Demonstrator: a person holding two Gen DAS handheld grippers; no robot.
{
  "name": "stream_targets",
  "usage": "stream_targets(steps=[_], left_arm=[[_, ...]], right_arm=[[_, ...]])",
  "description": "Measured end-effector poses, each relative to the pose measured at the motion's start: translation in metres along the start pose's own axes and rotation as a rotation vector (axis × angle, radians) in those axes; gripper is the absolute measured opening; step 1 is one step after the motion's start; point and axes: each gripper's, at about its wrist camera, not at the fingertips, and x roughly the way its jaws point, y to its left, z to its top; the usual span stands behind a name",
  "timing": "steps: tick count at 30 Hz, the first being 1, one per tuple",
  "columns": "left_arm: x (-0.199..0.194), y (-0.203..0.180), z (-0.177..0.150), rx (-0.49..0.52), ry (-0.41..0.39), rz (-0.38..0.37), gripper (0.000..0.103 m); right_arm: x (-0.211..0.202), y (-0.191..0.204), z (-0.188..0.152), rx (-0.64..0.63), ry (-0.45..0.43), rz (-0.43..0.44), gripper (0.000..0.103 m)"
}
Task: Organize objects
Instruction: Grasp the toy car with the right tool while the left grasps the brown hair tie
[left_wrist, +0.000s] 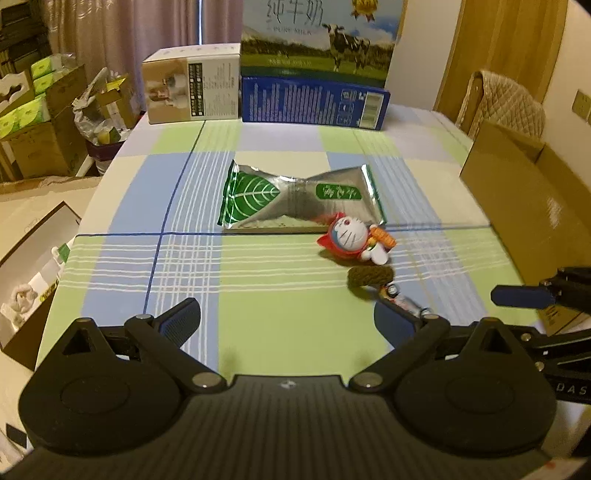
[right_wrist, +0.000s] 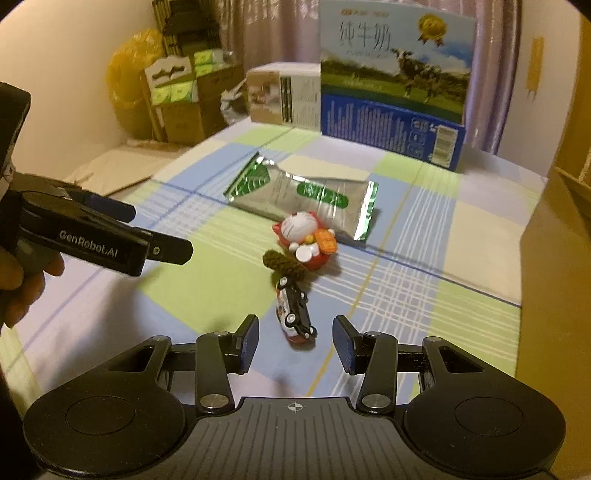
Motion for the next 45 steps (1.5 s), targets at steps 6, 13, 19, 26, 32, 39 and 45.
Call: stream_targets(steps=[6, 13, 19, 26, 32, 39, 45], left_arm=[[0.026, 0.004, -0.008, 0.021, 0.02, -0.024, 0.099], [0.038, 0.004, -0.013, 0.015, 0.026, -0.045, 0.099], [0.044, 0.01, -0.014, -0.018, 0.043, -0.044, 0.099], [0.046, 0.012, -0.013, -0.04, 0.045, -0.058, 0.099], [0.047, 0.007, -0.013, -0.015, 0.047, -0.066, 0.099], [0.05, -0.007, -0.011, 0.051, 0.035, -0.09, 0.098], [0.057, -0.03, -0.007, 0.114, 0.01, -0.147, 0.093]], right_arm=[[0.029, -0.007, 0.0, 0.002, 0.018, 0.011, 0.042], [0.053, -0.005, 0.004, -0.028, 0.032, 0.017, 0.042], [0.069, -0.003, 0.006, -0.059, 0.054, 0.021, 0.037], [0.071, 0.0, 0.002, -0.093, 0.06, 0.002, 0.023], [0.056, -0.003, -0.001, -0.073, 0.041, -0.035, 0.023], [0.037, -0.03, 0.001, 0.052, 0.024, -0.12, 0.023], [0.033, -0.05, 0.0, 0.143, 0.033, -0.147, 0.023]])
